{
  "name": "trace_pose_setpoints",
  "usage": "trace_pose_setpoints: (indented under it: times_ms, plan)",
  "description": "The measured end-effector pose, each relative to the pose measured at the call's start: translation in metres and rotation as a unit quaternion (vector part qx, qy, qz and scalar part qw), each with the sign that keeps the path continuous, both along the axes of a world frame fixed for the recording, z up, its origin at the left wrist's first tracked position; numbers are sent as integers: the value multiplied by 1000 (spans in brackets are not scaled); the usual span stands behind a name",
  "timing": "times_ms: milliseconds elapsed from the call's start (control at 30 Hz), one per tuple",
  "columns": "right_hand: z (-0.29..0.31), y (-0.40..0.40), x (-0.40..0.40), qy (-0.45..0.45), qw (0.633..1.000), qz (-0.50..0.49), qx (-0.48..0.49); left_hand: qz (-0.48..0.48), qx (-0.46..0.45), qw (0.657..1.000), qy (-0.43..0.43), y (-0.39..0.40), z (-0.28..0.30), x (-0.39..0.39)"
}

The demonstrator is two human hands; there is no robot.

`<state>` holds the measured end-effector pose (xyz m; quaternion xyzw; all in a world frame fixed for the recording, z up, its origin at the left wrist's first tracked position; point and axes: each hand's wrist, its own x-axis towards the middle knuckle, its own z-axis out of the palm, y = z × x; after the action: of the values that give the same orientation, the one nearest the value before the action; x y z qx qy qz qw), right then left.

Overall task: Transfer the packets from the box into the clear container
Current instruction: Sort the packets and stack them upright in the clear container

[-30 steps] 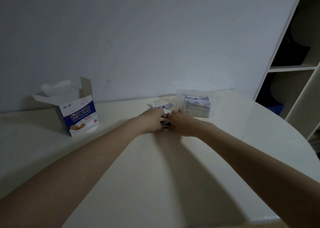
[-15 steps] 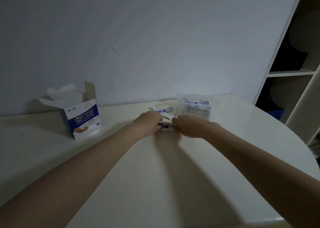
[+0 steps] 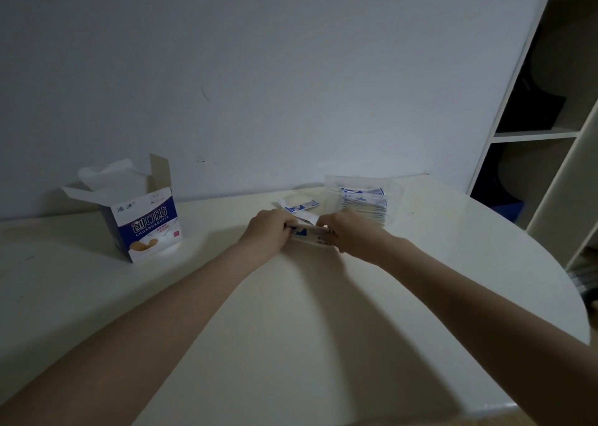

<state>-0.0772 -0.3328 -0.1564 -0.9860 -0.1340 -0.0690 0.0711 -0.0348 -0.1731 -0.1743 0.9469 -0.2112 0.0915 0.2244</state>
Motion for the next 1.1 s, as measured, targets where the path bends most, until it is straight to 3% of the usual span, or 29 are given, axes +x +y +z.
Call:
trace_pose_setpoints:
  times_ms: [100, 167, 233, 300, 367, 433, 467, 533, 633, 700, 800, 1100]
  plan:
    - [-7, -2, 3, -13, 997, 31, -68, -28, 58, 998, -11, -1, -5, 2]
    - [-7, -5, 5, 4, 999, 29, -37, -39, 25, 999, 3, 2, -5, 5]
    - [0, -11, 6, 8, 999, 3, 50, -22, -72, 997, 34, 1, 2, 10]
    - [11, -22, 12, -23, 983, -44, 179, 4, -229, 969, 95, -7, 17, 18]
    - [25, -34, 17, -62, 939, -101, 324, 23, -380, 912, 153, -18, 33, 25]
    - [40, -49, 22, -82, 872, -155, 457, 33, -426, 886, 179, -35, 49, 30]
    - [47, -57, 26, -90, 845, -179, 495, 37, -420, 889, 180, -47, 57, 34]
    - [52, -70, 35, -110, 836, -218, 491, 52, -389, 907, 153, -66, 65, 40]
    - [52, -86, 50, -130, 873, -256, 394, 60, -231, 968, 71, -91, 68, 53]
    - [51, -94, 59, -110, 902, -278, 310, 41, -130, 990, 39, -106, 68, 61]
    - [46, -96, 73, -80, 931, -286, 211, 35, -37, 999, 9, -119, 66, 70]
    - [35, -91, 83, -54, 952, -292, 71, 13, 139, 990, -23, -125, 56, 80]
